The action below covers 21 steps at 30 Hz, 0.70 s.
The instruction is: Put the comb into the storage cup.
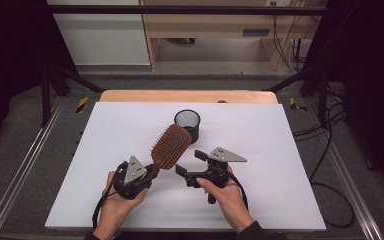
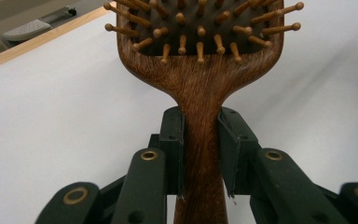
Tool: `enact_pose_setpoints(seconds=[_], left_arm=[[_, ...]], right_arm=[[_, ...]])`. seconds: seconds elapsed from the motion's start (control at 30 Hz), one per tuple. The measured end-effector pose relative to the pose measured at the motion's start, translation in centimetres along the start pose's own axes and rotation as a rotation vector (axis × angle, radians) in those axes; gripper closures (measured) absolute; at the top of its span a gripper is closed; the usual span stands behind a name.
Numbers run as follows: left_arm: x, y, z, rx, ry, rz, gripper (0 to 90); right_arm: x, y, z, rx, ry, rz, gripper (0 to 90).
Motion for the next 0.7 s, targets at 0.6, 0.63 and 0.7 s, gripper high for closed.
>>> enact_pose_setpoints(seconds=[0.6, 0.63, 0.7], left_arm=[[-0.3, 0.5, -0.5, -0.035, 0.008, 0.004, 72.9], [-0.3, 0.5, -0.5, -0.036, 0.009, 0.004, 72.9], [-0.4, 0.6, -0.5, -0.042, 0.011, 0.004, 72.9]], right_arm=[[0.5, 2.1, 0.6, -0.012, 0.017, 0.016, 5.7], [0.5, 2.1, 0.6, -0.012, 0.017, 0.016, 5.7], [0.7, 2.3, 0.8, -0.012, 0.022, 0.017, 5.8]])
Point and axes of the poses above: each handheld gripper's, and its own axes: z roughly forward along the jaws, y roughly out of its top, x roughly to its left, the point moved 6 cm from there along z, roughly forward along the jaws, and after that the axes turned 8 degrees about y, right-handed, at the moved point
